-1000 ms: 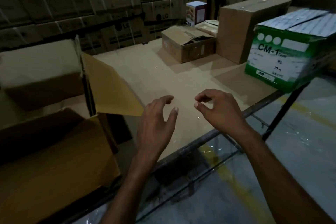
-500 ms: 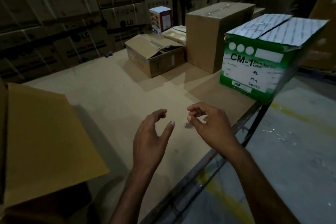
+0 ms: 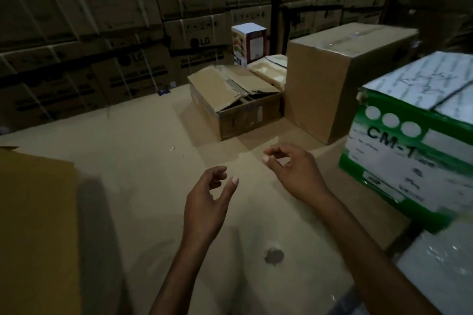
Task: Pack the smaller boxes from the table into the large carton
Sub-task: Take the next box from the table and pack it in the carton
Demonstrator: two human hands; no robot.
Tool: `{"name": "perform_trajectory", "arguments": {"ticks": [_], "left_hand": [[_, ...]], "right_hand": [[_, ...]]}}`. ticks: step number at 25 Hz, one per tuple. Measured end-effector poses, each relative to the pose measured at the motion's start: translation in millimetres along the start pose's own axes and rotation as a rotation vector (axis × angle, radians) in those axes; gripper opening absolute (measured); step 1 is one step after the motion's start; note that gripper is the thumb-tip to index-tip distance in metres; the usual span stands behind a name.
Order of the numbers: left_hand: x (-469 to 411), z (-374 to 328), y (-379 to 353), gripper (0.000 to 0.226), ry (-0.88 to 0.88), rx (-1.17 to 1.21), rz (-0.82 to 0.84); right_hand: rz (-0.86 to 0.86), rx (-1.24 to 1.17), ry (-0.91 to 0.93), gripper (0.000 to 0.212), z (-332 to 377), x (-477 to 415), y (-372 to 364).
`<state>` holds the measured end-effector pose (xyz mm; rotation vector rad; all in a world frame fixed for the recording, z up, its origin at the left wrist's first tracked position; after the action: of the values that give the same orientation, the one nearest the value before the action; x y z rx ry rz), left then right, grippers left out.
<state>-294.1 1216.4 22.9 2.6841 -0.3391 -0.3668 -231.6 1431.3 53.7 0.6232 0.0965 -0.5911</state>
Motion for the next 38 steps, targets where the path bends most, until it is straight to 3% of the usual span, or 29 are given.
{"name": "perform_trajectory", "arguments": {"ticks": [7, 13, 17, 22, 24, 28, 30, 33, 38], "left_hand": [[-155.9, -6.9, -86.6, 0.029, 0.108, -0.111, 0.034], [-275.9, 5.5, -104.5, 0.017, 0.152, -0.14, -0.103], [-354.3, 25.1, -114.8, 0.042, 0.232, -0.195, -0.179], [-404.8, 79.7, -138.7, 0.09, 0.426, -0.026, -0.051], [-403.9, 100.7, -146.3, 0.108, 0.469, 0.097, -0.058], [-409.1, 113.0, -148.2, 0.096, 0.466, 0.193, -0.126], [-405.9, 109.8, -144.0, 0.088, 0.471, 0.228, -0.126], [-391.8, 92.0, -116.7, 0.075, 0.509, 0.271, -0.171], [-333.6, 54.1, -47.1, 0.046, 0.587, 0.409, -0.229]], "right_hand": [[0.159, 0.239, 0.197, 0.029, -68.8, -186.8, -33.8], [-0.067, 0.338, 0.12, 0.041, -99.5, -318.8, -48.5], [-0.069, 0.353, 0.068, 0.048, -109.8, -398.3, -60.5], [0.247, 0.568, -0.28, 0.069, -161.3, -464.2, -91.5], [0.24, 0.563, -0.313, 0.086, -174.0, -476.0, -94.1], [0.235, 0.455, -0.438, 0.124, -184.4, -493.1, -86.1], [0.18, 0.356, -0.41, 0.115, -172.2, -481.4, -79.9], [0.107, 0.256, -0.282, 0.08, -142.0, -451.4, -60.0], [-0.106, 0.127, -0.045, 0.05, -16.5, -396.5, -12.2]]}}
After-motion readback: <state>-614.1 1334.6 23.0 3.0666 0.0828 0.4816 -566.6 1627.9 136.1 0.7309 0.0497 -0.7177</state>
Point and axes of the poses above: each hand's wrist, its own x-axis away from the middle knuckle, its own y-axis out of the back of the hand, z = x × y, the point moved 5 cm from there along -x, towards the middle knuckle, and after that the axes turned 3 degrees about -x, right-handed, at the moved point
